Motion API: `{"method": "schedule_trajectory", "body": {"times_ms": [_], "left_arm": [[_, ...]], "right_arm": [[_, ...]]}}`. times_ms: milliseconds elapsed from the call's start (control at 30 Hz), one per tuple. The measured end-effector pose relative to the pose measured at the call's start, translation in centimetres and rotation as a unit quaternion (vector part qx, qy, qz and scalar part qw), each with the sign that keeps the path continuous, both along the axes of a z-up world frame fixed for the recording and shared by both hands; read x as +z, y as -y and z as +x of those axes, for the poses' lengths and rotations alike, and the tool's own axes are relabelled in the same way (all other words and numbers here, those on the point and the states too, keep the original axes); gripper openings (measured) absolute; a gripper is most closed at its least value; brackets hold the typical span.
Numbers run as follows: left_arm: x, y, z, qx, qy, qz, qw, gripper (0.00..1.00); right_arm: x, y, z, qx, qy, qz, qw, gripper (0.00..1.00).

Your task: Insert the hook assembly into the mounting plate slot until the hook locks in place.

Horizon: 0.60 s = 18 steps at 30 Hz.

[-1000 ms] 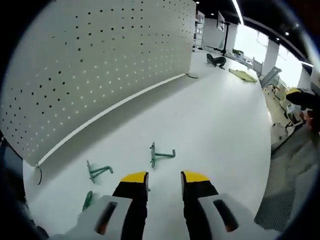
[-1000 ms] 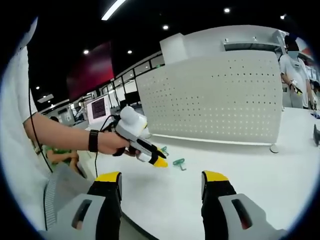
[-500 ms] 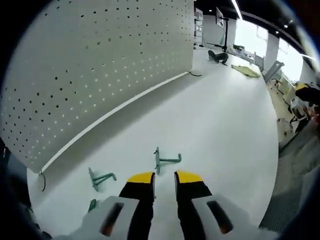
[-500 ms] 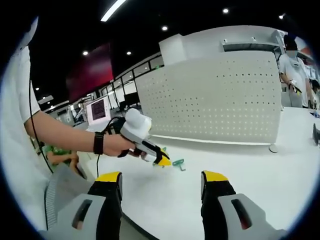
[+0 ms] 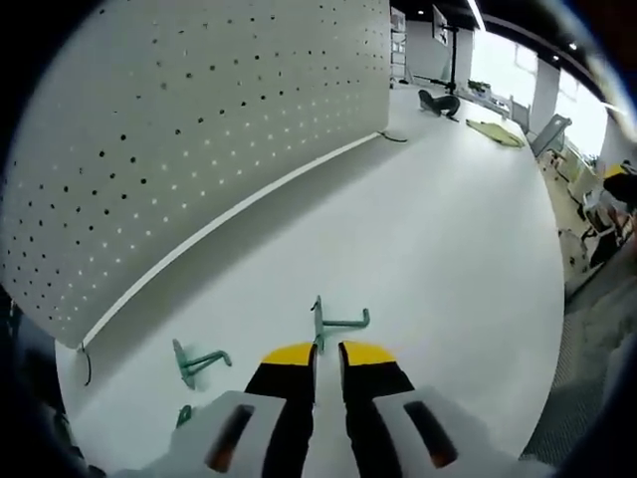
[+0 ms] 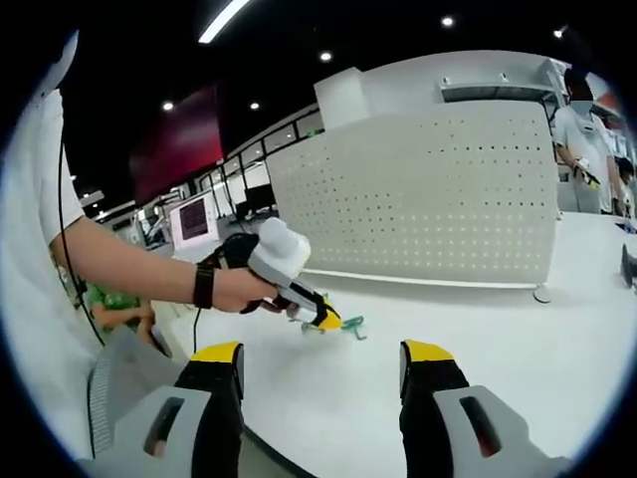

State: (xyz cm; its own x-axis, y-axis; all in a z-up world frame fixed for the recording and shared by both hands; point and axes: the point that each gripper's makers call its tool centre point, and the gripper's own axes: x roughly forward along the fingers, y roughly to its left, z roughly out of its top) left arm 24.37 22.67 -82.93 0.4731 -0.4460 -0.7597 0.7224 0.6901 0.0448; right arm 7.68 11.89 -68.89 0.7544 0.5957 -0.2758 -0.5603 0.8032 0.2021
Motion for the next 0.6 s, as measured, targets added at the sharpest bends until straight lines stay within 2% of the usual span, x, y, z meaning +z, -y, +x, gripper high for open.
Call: {"method": "schedule_trajectory", "body": {"times_ms": [433,600], "left_arm": [[-0.55,0.14,0.55,-0.008,0.000,0.014,0.9999,0.09],[-0.69,0.31,0.71,-0.019,0.004,0.025,0.9995,0.13]], "right_arm": [[-0.05,0.36,0.19,-0.006,-0.003,0.000,1.0000,0.64],[-0.09,0.54,0.26,-0.010,-0.004,0.000,0.9999,0.64]]}}
